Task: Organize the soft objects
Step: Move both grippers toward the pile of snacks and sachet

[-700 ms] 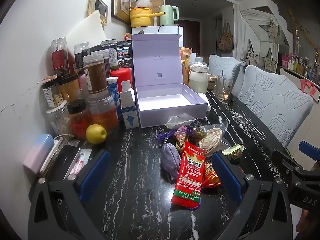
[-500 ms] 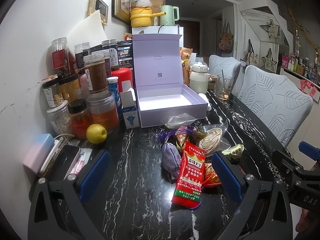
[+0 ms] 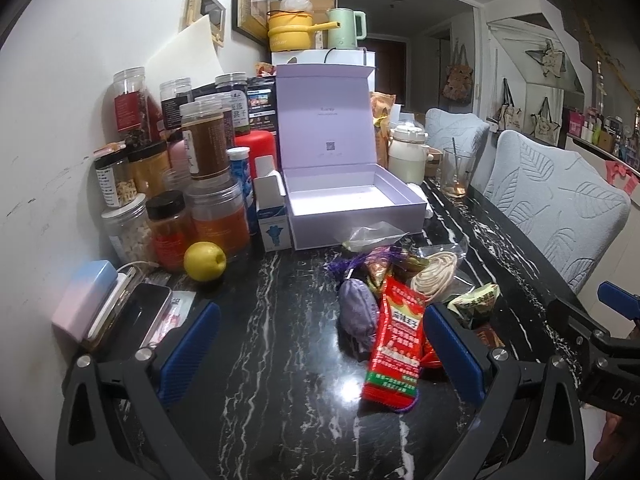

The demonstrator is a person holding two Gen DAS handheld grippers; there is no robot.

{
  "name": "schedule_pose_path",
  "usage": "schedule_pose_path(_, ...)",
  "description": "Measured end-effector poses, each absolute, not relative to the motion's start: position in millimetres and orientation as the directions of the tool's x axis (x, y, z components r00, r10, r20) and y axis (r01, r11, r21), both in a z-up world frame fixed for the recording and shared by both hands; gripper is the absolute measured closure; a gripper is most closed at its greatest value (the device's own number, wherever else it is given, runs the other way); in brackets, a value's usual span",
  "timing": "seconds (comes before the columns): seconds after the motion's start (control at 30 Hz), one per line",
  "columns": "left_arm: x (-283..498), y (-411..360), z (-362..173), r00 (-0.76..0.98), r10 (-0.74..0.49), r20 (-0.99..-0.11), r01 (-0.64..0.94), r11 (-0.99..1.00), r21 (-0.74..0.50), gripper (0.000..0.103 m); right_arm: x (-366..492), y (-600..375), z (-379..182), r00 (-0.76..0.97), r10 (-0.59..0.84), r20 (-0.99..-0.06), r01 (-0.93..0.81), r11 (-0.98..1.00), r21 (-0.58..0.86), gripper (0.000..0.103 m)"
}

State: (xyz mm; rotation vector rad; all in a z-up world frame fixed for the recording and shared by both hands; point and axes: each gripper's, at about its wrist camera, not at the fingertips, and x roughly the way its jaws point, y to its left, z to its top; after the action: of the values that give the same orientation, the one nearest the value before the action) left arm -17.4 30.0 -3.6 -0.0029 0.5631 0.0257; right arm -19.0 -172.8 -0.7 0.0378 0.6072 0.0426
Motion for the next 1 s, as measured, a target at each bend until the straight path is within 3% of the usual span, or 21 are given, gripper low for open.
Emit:
schedule_pose_path(0.57, -17.2, 92.5, -20.8, 0.815, 0.115, -0.567, -0.144, 0.99, -0.007, 0.0, -2.5, -112.7, -20.9, 0.767, 0.216, -0.605, -0.219, 0.973, 0.07, 0.001)
schedule_pose_path(0.7, -15.0, 106.9, -26.8, 0.813, 0.111, -0.572, -0.155, 0.988, -0.029, 0.0, 9.5, -94.7, -31.3, 0.734, 0.246, -0.633, -0.263, 0.962, 0.069, 0.008)
schedule_pose_path(0.87, -3.7, 117.4, -40.0, 0.793, 0.089, -0.603, -0.152, 0.987, -0.054, 0.0, 30.0, -77.5, -54.2, 0.663, 0.294, -0.688, -0.308, 0.945, 0.108, 0.026)
schedule_pose_path(1.0, 5.1, 121.1, -46.2, 0.776, 0.082, -0.625, -0.152, 0.986, -0.06, 0.0, 42.4, -75.1, -67.7, 0.631, 0.312, -0.71, -0.304, 0.942, 0.144, 0.03)
